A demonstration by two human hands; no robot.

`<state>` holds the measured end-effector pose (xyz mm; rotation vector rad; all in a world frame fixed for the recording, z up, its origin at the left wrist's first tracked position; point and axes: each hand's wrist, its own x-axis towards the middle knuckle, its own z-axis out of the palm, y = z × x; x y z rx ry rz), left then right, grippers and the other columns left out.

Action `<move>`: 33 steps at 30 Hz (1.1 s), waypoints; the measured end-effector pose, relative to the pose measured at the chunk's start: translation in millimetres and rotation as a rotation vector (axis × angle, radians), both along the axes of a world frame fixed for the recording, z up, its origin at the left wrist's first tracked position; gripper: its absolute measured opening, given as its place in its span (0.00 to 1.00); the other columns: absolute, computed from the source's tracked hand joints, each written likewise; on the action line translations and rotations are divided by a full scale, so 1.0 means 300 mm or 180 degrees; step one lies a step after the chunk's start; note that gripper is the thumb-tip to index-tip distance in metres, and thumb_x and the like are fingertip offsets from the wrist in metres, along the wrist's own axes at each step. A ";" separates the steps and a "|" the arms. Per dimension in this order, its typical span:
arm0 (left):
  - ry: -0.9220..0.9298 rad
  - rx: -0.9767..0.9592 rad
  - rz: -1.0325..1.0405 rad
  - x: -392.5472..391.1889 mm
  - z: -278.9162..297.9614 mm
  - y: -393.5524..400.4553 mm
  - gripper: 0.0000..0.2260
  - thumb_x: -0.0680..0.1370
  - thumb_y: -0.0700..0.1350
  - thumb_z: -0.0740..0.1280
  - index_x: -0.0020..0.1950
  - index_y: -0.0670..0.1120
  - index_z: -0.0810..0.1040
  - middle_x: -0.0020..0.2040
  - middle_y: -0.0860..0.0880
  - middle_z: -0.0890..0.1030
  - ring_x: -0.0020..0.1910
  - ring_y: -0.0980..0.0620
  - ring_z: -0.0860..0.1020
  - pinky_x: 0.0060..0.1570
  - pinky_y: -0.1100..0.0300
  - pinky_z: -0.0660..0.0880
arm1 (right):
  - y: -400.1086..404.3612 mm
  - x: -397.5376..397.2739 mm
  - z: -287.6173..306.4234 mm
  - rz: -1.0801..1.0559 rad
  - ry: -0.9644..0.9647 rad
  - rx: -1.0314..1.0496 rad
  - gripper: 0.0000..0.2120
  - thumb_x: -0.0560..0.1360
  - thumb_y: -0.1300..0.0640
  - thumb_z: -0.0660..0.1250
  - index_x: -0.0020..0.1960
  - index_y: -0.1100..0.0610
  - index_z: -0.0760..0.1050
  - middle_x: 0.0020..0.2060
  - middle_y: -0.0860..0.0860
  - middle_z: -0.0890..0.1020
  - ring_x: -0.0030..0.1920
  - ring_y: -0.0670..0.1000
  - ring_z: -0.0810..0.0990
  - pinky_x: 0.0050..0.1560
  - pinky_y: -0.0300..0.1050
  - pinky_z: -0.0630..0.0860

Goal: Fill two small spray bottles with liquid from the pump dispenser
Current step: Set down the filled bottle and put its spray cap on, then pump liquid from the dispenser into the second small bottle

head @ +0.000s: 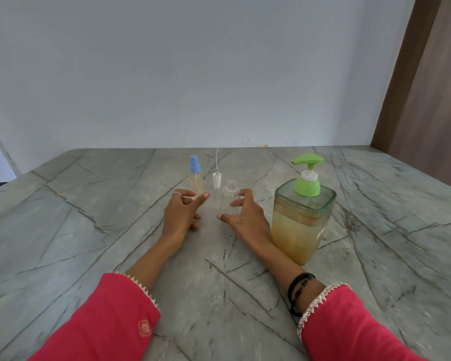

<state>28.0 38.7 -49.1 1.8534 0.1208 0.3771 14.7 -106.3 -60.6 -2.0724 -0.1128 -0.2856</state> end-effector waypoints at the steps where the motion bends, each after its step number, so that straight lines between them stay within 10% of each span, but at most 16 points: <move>1: -0.0033 -0.0064 -0.0163 -0.024 0.000 -0.008 0.19 0.72 0.54 0.70 0.57 0.47 0.71 0.46 0.50 0.77 0.38 0.54 0.78 0.29 0.64 0.76 | 0.001 -0.008 0.005 0.0008 -0.0002 -0.0037 0.27 0.71 0.52 0.73 0.64 0.51 0.62 0.56 0.47 0.76 0.52 0.47 0.75 0.38 0.34 0.66; 11: -0.0193 0.0124 -0.0679 -0.121 0.024 -0.038 0.18 0.69 0.47 0.74 0.57 0.50 0.74 0.53 0.49 0.80 0.51 0.51 0.79 0.54 0.55 0.76 | 0.016 -0.083 0.066 0.0194 -0.0090 -0.0547 0.30 0.70 0.48 0.73 0.66 0.49 0.62 0.54 0.45 0.75 0.49 0.46 0.72 0.40 0.38 0.67; 19: -0.0586 0.0205 -0.0905 -0.179 0.081 -0.066 0.21 0.68 0.48 0.75 0.60 0.50 0.75 0.55 0.51 0.80 0.52 0.56 0.79 0.49 0.65 0.75 | -0.043 -0.237 0.162 0.0333 -0.0391 -0.1058 0.34 0.75 0.55 0.69 0.75 0.54 0.55 0.65 0.52 0.73 0.60 0.53 0.76 0.60 0.49 0.74; 28: -0.0893 0.0052 -0.1374 -0.253 0.180 -0.153 0.13 0.69 0.48 0.73 0.53 0.52 0.77 0.48 0.53 0.82 0.45 0.57 0.81 0.48 0.62 0.77 | -0.254 -0.333 0.263 -0.1045 -0.2813 -0.1033 0.05 0.75 0.59 0.68 0.50 0.54 0.80 0.43 0.45 0.80 0.39 0.42 0.73 0.37 0.34 0.71; 33: -0.0990 0.0072 -0.1570 -0.275 0.203 -0.210 0.13 0.70 0.47 0.73 0.52 0.55 0.76 0.48 0.54 0.82 0.44 0.61 0.79 0.43 0.71 0.74 | -0.371 -0.256 0.261 -0.0465 -0.1921 -0.0141 0.17 0.74 0.54 0.70 0.60 0.44 0.71 0.58 0.42 0.73 0.58 0.45 0.74 0.56 0.39 0.71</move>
